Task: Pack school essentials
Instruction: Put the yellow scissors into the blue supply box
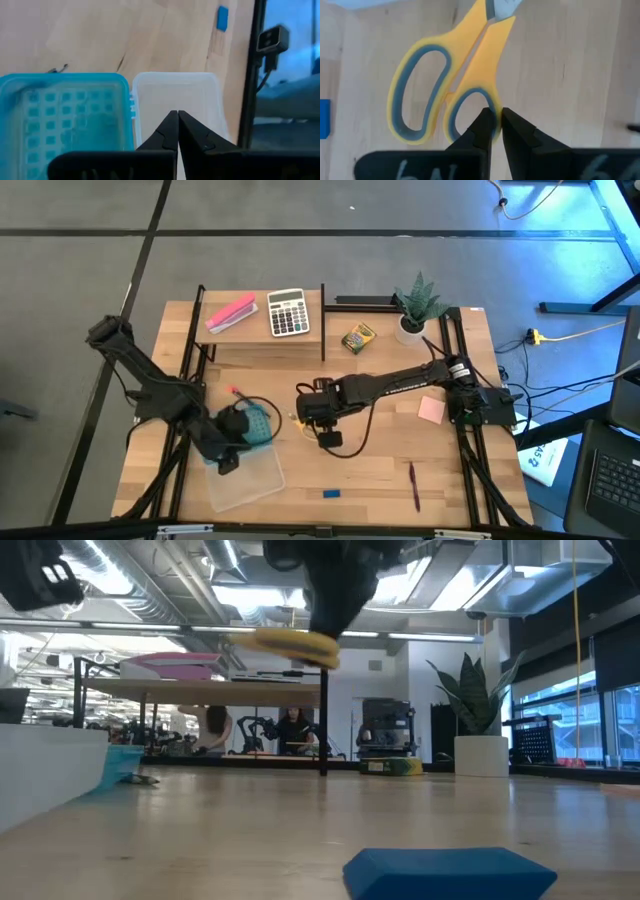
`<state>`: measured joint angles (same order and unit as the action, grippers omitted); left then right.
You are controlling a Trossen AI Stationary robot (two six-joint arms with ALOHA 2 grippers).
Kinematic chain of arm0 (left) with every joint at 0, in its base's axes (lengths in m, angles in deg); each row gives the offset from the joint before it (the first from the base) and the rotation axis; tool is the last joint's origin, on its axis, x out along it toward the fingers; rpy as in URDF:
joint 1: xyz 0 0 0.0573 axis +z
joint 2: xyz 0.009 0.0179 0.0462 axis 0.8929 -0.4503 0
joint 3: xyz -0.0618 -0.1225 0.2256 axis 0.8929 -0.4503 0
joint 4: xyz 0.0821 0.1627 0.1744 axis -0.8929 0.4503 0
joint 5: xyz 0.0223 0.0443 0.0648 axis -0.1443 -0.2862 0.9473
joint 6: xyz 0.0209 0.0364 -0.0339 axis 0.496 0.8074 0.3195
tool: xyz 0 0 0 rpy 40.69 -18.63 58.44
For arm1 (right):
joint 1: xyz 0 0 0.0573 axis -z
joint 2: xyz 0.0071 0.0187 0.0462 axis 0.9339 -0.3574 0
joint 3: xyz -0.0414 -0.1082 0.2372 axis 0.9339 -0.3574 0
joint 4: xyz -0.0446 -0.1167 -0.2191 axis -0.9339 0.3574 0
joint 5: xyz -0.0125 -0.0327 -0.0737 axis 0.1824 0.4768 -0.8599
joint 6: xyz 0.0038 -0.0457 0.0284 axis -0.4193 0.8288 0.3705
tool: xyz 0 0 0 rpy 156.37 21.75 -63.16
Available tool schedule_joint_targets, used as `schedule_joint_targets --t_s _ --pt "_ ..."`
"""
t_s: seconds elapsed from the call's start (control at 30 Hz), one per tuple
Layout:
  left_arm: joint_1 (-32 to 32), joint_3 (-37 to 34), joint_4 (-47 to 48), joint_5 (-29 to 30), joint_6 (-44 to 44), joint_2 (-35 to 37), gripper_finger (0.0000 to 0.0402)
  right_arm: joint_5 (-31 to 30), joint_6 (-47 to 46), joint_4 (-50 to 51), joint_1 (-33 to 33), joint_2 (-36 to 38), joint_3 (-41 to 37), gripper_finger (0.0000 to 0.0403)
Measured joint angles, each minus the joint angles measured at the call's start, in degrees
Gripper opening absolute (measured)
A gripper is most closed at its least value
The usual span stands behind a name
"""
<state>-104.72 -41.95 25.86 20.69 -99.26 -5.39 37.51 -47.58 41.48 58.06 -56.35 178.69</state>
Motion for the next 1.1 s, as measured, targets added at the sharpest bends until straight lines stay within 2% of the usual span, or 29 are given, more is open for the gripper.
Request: schedule_joint_targets --t_s 0.17,0.33,0.5,0.63,0.93,1.1 --pt "-2.25 0.02 4.14 3.37 -5.53 4.86 0.0000 -0.09 3.77 -2.46 -0.09 0.00 1.60 0.0037" --pt "-3.89 0.02 9.03 3.50 -8.87 9.58 0.0000 0.02 6.64 -5.43 -0.22 0.00 1.71 0.0037" --pt "-4.73 0.02 14.10 4.11 -8.80 15.27 0.0000 0.38 6.43 -8.32 -0.47 0.00 1.71 0.0037" --pt "-5.30 0.02 17.13 4.26 -8.11 19.97 0.0000 2.53 3.41 -16.15 -0.70 -0.06 1.71 0.0037" --pt "-6.70 0.02 17.72 4.26 -2.88 27.87 0.0000 6.59 1.67 -31.10 -1.30 -3.73 1.75 0.0037" --pt "-6.70 0.02 17.91 4.28 -0.42 30.84 0.0000 8.17 2.16 -34.80 -1.78 -6.00 1.75 0.0037"
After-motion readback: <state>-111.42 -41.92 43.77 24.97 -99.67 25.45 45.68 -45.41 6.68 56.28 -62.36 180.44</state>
